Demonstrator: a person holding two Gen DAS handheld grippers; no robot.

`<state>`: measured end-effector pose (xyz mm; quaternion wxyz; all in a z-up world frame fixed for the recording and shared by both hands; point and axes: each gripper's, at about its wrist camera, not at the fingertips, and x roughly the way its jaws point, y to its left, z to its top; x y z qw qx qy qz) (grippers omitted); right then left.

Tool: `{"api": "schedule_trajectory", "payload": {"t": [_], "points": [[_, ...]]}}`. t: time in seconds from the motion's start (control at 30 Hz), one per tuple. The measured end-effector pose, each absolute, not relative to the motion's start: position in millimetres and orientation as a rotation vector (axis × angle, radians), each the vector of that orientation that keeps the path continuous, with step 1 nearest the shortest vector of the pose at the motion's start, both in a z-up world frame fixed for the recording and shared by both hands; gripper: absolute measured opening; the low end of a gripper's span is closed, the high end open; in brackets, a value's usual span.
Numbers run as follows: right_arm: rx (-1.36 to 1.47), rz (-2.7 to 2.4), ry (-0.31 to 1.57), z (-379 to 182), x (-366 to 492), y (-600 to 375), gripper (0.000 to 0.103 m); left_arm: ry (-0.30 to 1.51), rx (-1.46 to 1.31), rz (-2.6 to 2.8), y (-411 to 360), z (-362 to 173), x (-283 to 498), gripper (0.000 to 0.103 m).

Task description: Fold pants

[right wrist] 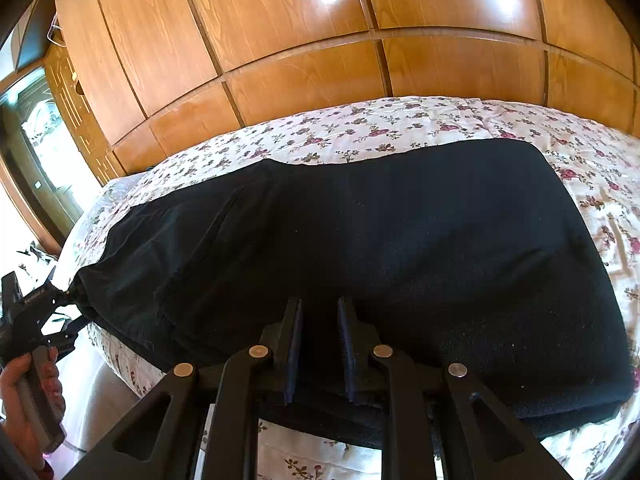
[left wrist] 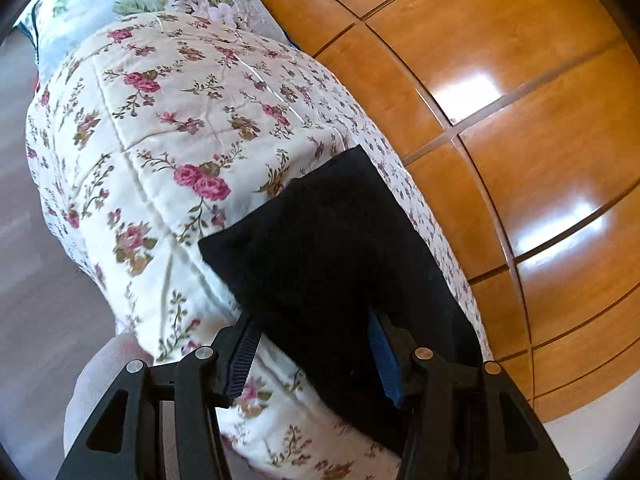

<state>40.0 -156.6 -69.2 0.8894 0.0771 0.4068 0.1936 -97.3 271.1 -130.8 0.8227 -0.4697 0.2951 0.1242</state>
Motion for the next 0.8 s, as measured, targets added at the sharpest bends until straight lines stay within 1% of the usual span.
{"api": "schedule_trajectory", "payload": {"t": [0.2,0.33,0.37,0.4,0.53,0.57,0.6,0.67,0.7,0.77,0.8], "points": [[0.165,0.400,0.847,-69.1,40.2,-157.0,0.018,0.594,-1.049,0.248,278.2,-132.5,-92.3,0.053],[0.165,0.402,0.849,-69.0,40.5,-157.5,0.019,0.526,-1.161,0.208,283.1,-136.1,-102.5,0.053],[0.168,0.402,0.850,-69.2,40.6,-157.9,0.019,0.509,-1.175,0.196,283.0,-137.3,-107.7,0.058],[0.171,0.401,0.849,-69.2,40.4,-157.6,0.019,0.480,-1.185,0.171,282.0,-138.8,-112.7,0.069],[0.166,0.399,0.849,-69.5,40.2,-156.9,0.019,0.385,-1.185,0.085,276.5,-132.1,-124.3,0.081],[0.165,0.399,0.849,-69.4,40.2,-156.6,0.019,0.376,-1.188,0.076,276.2,-130.1,-124.4,0.087],[0.166,0.399,0.849,-69.5,40.1,-156.5,0.019,0.382,-1.187,0.084,276.5,-128.6,-123.0,0.088],[0.170,0.398,0.850,-69.3,39.9,-157.0,0.019,0.451,-1.180,0.155,280.6,-129.5,-112.5,0.087],[0.169,0.397,0.851,-69.2,39.7,-156.7,0.019,0.475,-1.194,0.186,283.9,-132.5,-107.4,0.084],[0.168,0.398,0.851,-69.0,39.7,-157.2,0.019,0.482,-1.236,0.222,289.8,-136.2,-102.2,0.078],[0.170,0.398,0.851,-69.0,39.7,-157.4,0.019,0.467,-1.249,0.230,292.1,-135.3,-101.5,0.077]]}}
